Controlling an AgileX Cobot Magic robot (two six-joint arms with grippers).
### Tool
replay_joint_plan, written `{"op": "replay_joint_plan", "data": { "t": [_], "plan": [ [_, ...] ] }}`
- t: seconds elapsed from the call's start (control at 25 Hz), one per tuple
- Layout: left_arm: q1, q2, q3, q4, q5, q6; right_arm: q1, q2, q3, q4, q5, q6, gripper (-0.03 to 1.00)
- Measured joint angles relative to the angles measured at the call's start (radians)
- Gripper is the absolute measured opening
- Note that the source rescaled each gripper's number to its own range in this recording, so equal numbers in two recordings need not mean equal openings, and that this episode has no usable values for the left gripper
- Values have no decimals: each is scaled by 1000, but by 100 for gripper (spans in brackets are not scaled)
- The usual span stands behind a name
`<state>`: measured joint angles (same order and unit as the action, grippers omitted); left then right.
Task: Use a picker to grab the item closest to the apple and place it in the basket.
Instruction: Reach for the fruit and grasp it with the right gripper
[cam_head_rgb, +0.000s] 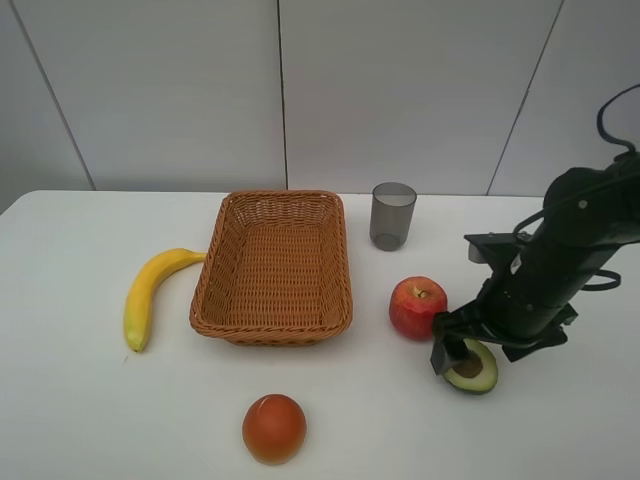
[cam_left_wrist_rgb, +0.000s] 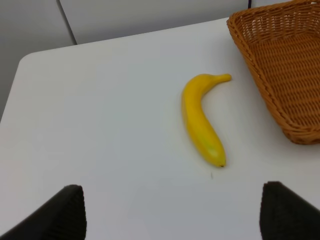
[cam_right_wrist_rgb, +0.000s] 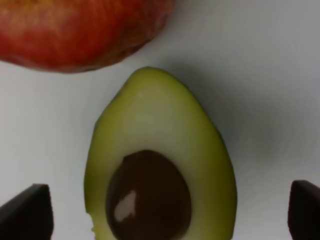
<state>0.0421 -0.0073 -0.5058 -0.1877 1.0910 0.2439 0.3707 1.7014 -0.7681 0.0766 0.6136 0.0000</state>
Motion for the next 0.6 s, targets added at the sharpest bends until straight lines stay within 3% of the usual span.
{"op": "replay_joint_plan", "data": {
  "t": [0.6],
  "plan": [
    [0,0,0,0,0,0,0,68,0,0,-35,0,99]
  ]
}}
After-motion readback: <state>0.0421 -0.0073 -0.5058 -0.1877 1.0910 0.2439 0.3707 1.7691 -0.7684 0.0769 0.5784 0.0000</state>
